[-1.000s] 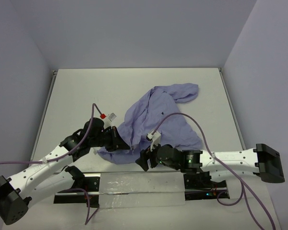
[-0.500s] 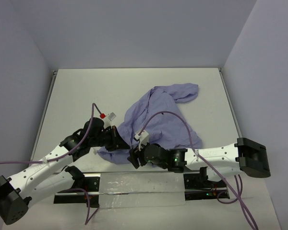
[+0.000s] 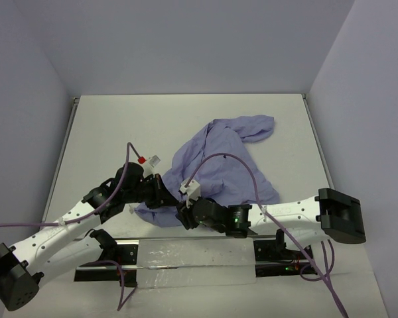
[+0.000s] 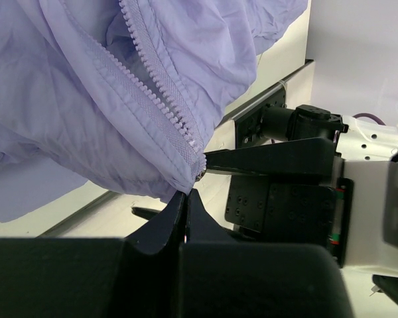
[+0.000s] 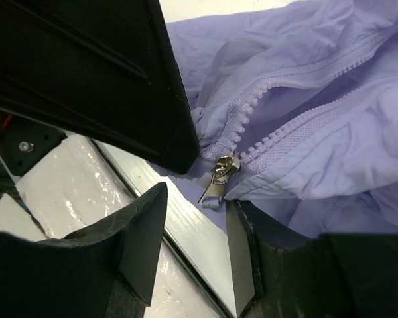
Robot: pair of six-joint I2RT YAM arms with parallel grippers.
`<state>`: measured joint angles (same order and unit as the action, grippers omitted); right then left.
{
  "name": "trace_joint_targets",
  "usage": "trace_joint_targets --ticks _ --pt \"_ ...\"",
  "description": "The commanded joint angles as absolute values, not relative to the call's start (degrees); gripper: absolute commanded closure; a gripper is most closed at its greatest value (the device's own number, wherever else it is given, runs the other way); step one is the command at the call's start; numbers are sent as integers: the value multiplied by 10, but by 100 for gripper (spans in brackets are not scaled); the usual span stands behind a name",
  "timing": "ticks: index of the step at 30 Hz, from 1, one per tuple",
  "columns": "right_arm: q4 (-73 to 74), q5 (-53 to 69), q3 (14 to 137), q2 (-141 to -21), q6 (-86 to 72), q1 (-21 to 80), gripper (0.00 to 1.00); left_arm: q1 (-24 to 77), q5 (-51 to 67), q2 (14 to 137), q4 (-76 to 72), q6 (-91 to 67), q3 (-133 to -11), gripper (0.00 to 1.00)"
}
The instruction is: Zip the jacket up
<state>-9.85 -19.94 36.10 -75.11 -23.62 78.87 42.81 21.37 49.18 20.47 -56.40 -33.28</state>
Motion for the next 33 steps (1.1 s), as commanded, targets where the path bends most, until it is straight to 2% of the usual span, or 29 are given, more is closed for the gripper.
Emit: trace_joint_targets --ticks 1,5,6,7,10,25,33 --pt "-108 -218 396 -767 -226 787 55 430 213 481 195 -565 -359 100" --pt "-110 -223 394 -765 -226 787 66 430 214 479 192 -567 -357 100" --pt "-111 -225 392 -760 -228 787 73 430 213 477 191 -566 -356 100" --pt "-111 -229 387 -753 -229 787 85 430 213 478 191 -566 -354 100" --pt "-102 -237 382 -728 -233 787 99 430 210 477 191 -564 -349 100" --pt "91 -127 471 -673 -243 782 100 430 178 471 196 -540 -339 100" --pt "150 -37 522 -686 -253 728 100 430 176 463 196 -536 -327 100"
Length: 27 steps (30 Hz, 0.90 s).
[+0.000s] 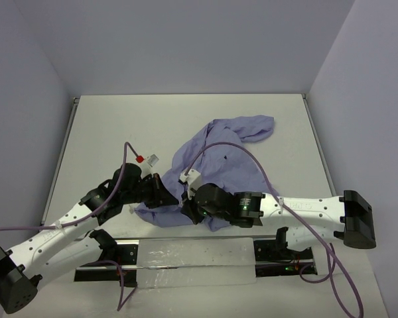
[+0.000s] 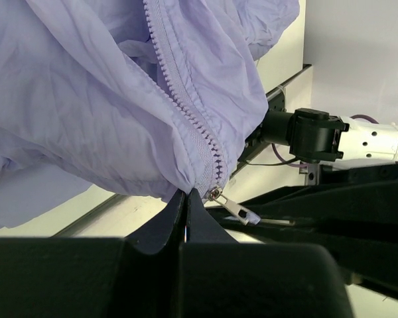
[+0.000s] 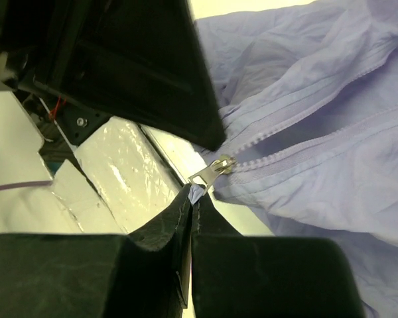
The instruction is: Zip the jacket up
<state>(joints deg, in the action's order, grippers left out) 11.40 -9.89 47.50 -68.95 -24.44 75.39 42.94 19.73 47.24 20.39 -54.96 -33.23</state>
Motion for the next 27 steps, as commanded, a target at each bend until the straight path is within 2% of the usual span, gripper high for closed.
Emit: trace_joint_targets --ticks 1,8,16,27 --pt "156 -20 527 -686 -258 717 100 430 177 460 195 -535 -326 100" --pt "190 81 564 -686 -277 649 100 431 176 452 193 -527 -323 100" --pt "209 129 600 -724 -268 634 100 432 179 454 187 -525 -323 100" --pt "208 121 620 -746 -279 607 100 443 195 444 178 -524 -308 100"
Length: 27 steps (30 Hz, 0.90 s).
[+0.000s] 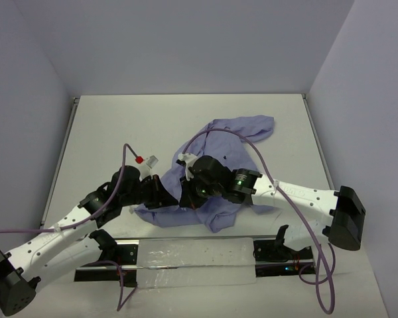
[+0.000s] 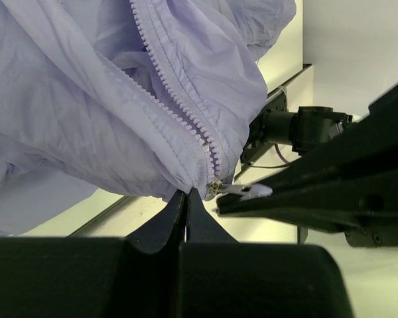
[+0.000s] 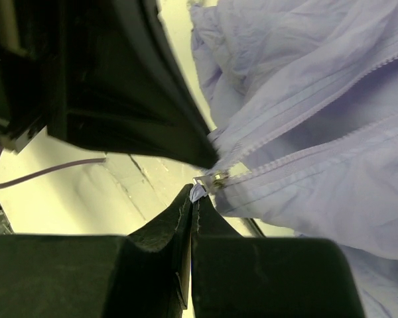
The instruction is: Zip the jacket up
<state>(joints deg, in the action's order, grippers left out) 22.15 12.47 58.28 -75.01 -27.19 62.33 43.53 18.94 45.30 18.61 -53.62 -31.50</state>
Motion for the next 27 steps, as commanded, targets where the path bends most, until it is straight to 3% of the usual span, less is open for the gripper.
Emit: trace_joint_targets --ticks 1,27 --pt "205 114 620 -745 -284 601 100 444 196 443 178 -523 -306 100" --pt "175 123 646 -771 -311 493 100 468 210 413 214 -505 -280 100"
